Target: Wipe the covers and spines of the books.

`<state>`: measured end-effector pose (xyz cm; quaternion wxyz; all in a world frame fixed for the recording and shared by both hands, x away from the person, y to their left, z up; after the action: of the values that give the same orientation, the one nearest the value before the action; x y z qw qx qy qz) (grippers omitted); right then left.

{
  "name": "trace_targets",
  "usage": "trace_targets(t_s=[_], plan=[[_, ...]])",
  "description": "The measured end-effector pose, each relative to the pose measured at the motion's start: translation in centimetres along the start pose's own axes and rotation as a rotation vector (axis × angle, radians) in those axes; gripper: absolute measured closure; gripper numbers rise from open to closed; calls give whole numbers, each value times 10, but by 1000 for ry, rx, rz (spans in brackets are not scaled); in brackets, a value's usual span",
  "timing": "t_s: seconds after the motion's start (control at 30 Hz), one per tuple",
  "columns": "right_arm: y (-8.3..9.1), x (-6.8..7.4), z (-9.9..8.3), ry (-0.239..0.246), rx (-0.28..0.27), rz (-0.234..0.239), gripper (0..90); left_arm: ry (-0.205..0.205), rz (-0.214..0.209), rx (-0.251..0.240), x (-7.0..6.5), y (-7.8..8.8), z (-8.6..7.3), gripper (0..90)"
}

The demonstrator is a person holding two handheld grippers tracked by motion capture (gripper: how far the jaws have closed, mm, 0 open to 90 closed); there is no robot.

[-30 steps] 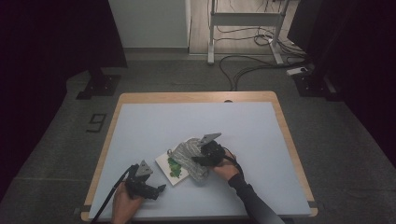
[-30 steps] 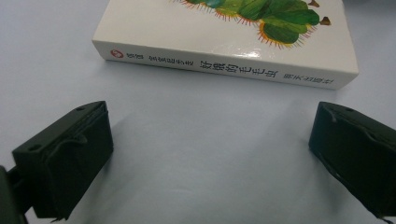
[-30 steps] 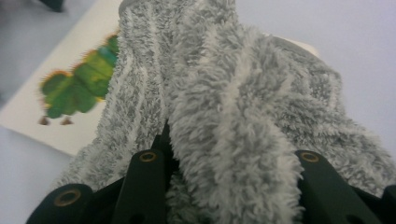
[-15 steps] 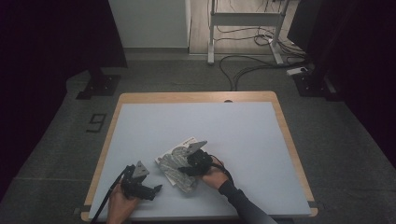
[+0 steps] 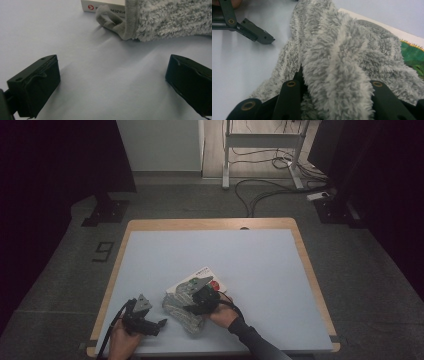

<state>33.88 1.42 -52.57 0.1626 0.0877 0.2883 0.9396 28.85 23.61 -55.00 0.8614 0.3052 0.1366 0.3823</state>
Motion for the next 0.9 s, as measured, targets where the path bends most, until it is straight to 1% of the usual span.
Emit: trace_targets(t_s=[0.3,0.7,0.77,0.87,0.9], plan=[[-5,-1,4,12,13,-11,619,5,-2,0,0,0,0,0],[-20,-11,17,15,21,-30,618,7,-2,-2,0,0,0,0],[-22,-13,19,9,24,-34,618,7,-2,-2,0,0,0,0],[-26,-16,21,15,22,-33,618,6,-1,-1,1,0,-1,0],[-27,-16,22,9,23,-38,618,8,-2,-2,0,0,-1,0]])
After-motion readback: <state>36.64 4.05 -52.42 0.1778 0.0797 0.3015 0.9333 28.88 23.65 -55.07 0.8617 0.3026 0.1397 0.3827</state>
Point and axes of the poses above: each handheld gripper's, and its own axes: y roughly backward along the jaws, z roughly out of its top, x roughly to its left, the point moved 3 cm from there along -y, roughly forward along the jaws, and after that the axes turned 10 degrees about -x, right-handed, at the moved point
